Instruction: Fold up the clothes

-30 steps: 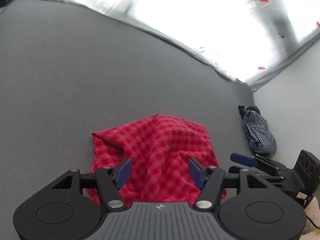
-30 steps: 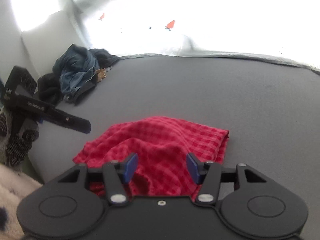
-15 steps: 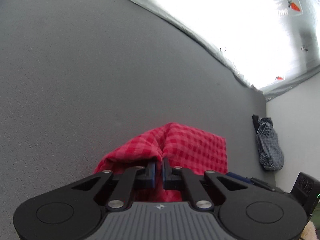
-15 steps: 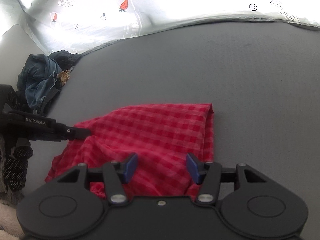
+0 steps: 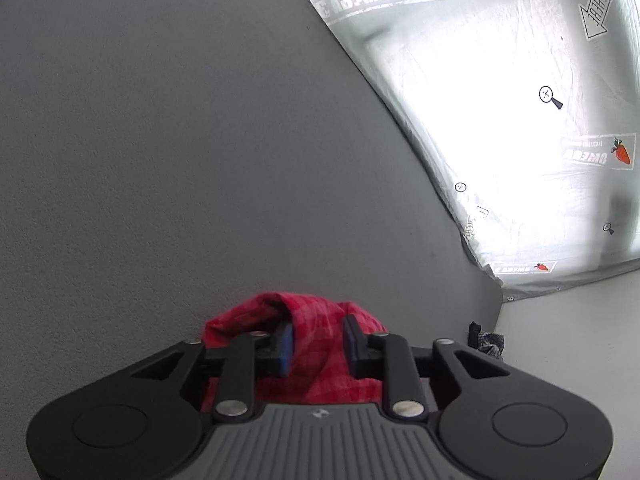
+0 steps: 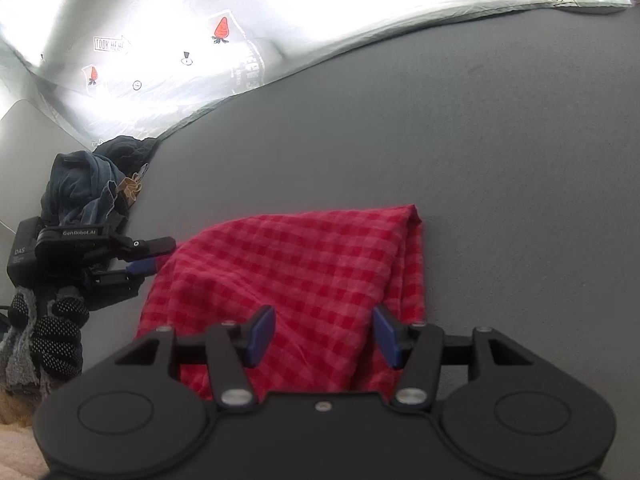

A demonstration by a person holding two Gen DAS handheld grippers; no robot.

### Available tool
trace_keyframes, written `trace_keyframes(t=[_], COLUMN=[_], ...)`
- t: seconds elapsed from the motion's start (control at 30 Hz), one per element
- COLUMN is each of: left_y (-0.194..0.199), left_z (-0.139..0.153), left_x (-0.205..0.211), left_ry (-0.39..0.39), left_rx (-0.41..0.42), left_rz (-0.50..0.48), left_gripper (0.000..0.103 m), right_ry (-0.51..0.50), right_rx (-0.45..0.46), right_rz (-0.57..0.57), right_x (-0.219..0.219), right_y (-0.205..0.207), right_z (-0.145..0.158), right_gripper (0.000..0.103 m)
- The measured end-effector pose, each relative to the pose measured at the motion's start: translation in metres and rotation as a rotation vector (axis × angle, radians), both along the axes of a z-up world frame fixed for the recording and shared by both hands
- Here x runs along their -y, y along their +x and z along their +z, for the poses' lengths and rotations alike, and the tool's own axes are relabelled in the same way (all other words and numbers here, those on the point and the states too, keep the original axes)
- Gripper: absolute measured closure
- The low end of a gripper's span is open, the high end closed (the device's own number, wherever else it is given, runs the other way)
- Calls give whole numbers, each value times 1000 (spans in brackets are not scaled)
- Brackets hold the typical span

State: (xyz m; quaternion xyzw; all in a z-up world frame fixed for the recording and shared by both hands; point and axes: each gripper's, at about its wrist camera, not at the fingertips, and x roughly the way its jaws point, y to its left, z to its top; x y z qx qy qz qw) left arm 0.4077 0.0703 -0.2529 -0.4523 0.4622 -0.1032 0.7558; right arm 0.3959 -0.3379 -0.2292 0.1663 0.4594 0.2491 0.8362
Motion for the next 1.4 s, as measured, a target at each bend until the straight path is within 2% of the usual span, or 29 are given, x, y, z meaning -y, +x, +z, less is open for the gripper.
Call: trace_keyframes(t=[0.07, 0.1, 0.13, 0.2, 0.27, 0.3, 0.37, 0.4, 0.47, 0.53, 0.6, 0.67, 0.73, 0.8, 0.87, 0.93, 1.0, 1.07, 1.1, 1.13, 1.2, 1.3, 1.37, 1.4], left_y=[3, 4, 5, 5, 2, -1, -3, -4, -6, -14, -25, -36, -44, -51, -56, -59, -61, -64, -67, -69, -75, -79, -79, -79], left_z=[-1, 0, 2, 4, -4, -8, -9, -8, -3, 4, 14, 24, 36, 44, 47, 43, 34, 26, 25, 26, 30, 29, 30, 31], left_x=[4, 5, 3, -10, -29, -37, -46, -46, -42, -37, -30, -19, -1, 17, 33, 43, 49, 52, 52, 54, 58, 60, 59, 58], left_ry=[7, 10, -5, -79, -176, -189, -139, -120, -97, -67, -3, 106, 230, 324, 382, 435, 495, 552, 568, 581, 608, 625, 624, 624], left_rx=[-3, 6, 20, 49, 25, 8, -26, -33, -34, -28, -25, -13, 0, 18, 36, 25, -8, -32, -28, -23, -14, -14, -13, -13], left_rz=[17, 31, 59, 155, 293, 363, 422, 406, 361, 305, 223, 130, 37, -31, -85, -107, -120, -145, -159, -170, -201, -235, -244, -249], left_gripper=[73, 90, 99, 100, 100, 100, 95, 85, 72, 68, 58, 53, 51, 48, 42, 40, 40, 40, 40, 40, 40, 40, 40, 40], right_ry=[0, -13, -25, -48, -59, -61, -58, -57, -59, -74, -94, -133, -189, -224, -252, -305, -440, -601, -640, -668, -733, -849, -798, -756], right_rx=[-14, -16, -17, -19, -16, -17, -20, -23, -20, -1, 24, 69, 123, 159, 190, 221, 305, 415, 452, 488, 564, 629, 538, 482], right_rz=[2, 8, 13, 24, 31, 33, 30, 29, 33, 49, 69, 119, 221, 314, 398, 491, 562, 605, 622, 616, 599, 588, 586, 568], right_x=[-1, -3, -4, -8, -12, -12, -12, -12, -14, -16, -20, -27, -40, -52, -65, -83, -105, -124, -129, -130, -131, -129, -125, -121], right_y=[1, 1, 1, 1, 0, -1, -3, -4, -7, -13, -20, -29, -42, -55, -68, -81, -97, -113, -117, -120, -126, -131, -126, -123], right_z=[-3, -4, -5, -6, -5, -5, -4, -3, 0, 7, 15, 25, 34, 38, 36, 30, 20, 9, 8, 11, 17, 21, 17, 15], right_gripper=[48, 48, 48, 48, 48, 48, 48, 48, 48, 48, 47, 44, 36, 35, 30, 23, 23, 39, 62, 73, 82, 82, 79, 73])
